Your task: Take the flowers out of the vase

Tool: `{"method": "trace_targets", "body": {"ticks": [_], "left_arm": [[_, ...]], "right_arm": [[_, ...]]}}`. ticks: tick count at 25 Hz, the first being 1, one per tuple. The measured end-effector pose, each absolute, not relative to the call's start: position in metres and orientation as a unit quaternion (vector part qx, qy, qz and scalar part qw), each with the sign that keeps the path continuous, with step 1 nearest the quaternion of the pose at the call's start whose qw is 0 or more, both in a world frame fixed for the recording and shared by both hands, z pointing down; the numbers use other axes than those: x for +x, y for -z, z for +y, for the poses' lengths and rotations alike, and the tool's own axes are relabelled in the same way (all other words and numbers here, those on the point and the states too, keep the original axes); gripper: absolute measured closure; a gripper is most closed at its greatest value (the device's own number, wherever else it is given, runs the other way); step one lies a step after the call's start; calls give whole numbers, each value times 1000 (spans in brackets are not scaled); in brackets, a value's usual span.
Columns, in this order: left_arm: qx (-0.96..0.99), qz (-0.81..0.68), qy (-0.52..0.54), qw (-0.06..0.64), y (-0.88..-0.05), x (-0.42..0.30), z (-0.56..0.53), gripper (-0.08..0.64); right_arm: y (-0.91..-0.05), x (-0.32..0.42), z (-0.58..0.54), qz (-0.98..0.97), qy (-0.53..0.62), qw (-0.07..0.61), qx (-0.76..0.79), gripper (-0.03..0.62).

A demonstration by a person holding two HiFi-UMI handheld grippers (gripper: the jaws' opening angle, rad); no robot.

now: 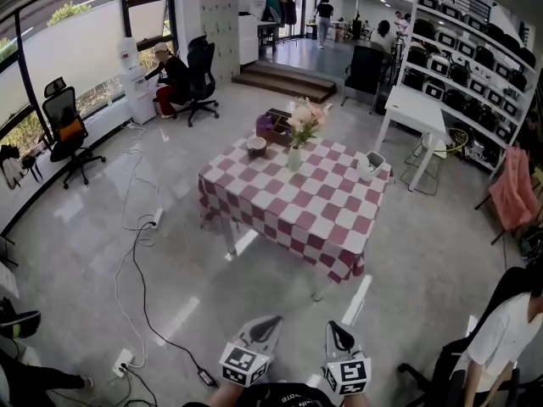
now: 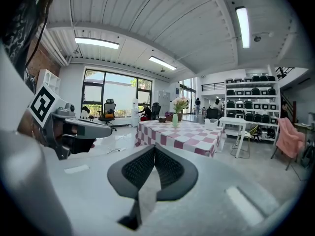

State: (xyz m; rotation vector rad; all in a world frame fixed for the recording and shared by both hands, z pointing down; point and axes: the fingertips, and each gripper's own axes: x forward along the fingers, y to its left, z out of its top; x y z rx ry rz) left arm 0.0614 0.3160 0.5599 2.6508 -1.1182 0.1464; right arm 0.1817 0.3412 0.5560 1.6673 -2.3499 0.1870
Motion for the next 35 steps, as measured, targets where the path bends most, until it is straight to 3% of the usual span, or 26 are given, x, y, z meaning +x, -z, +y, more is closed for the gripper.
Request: {"method": "trace_targets", "body": {"ticks": [35], "left_arm": [[933, -342, -43, 106, -544, 22, 126, 548]], "right_arm": [[-546, 144, 165, -780, -78, 96, 613, 586]]}}
